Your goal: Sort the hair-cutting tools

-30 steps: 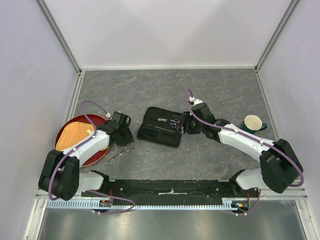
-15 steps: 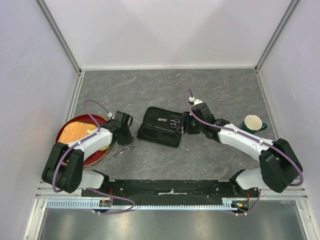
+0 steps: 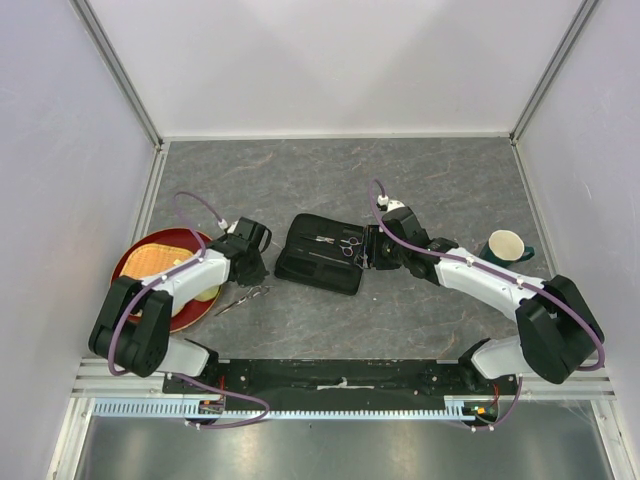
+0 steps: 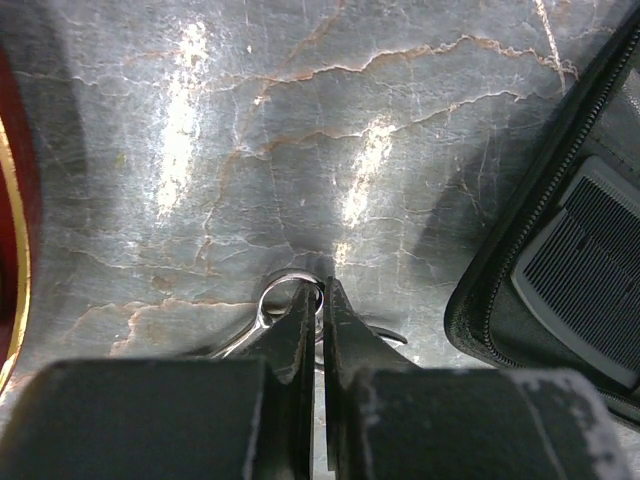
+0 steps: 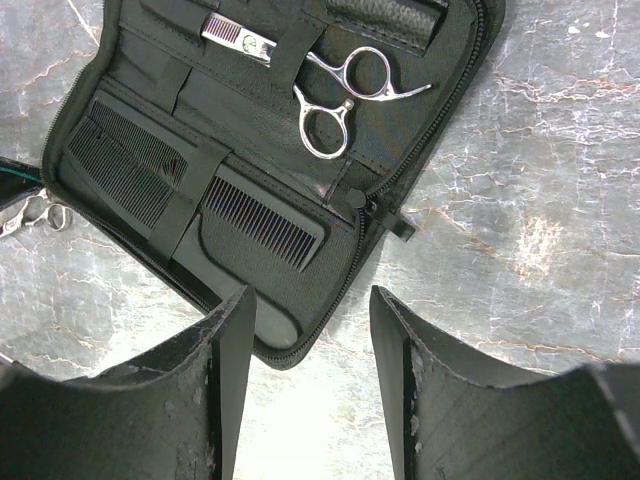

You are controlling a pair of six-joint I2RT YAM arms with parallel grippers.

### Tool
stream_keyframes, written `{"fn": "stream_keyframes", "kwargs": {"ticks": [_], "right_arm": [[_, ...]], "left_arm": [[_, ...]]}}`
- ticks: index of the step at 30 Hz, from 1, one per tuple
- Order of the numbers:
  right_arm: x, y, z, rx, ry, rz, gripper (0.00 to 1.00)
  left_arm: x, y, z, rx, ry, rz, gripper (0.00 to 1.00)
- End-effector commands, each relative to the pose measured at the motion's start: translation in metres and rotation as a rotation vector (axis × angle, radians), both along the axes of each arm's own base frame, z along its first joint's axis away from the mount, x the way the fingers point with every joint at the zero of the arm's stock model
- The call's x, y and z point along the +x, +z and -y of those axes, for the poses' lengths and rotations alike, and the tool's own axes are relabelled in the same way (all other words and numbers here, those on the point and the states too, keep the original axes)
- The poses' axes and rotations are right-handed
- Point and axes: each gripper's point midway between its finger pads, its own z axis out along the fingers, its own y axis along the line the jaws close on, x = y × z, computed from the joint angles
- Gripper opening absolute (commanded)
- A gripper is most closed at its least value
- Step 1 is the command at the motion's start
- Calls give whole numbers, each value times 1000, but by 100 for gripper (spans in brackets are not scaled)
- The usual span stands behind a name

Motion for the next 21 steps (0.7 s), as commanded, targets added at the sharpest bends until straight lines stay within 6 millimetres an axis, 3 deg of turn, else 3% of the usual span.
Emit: {"fn": "stream_keyframes", "kwargs": {"ticks": [1, 5, 11, 21], "right_arm": [[2, 15, -7, 47, 1, 31, 57], [3, 25, -8, 64, -2, 48, 56], [3, 33, -12, 81, 12, 57, 57], [-14, 67, -39, 202, 171, 201, 66]], "left_arm": [[17, 29, -6, 65, -11, 88, 2], [22, 59, -6, 77, -34, 158, 2], [13, 91, 2, 2, -64, 242, 2], [10, 152, 21, -167, -94, 393, 2]]}}
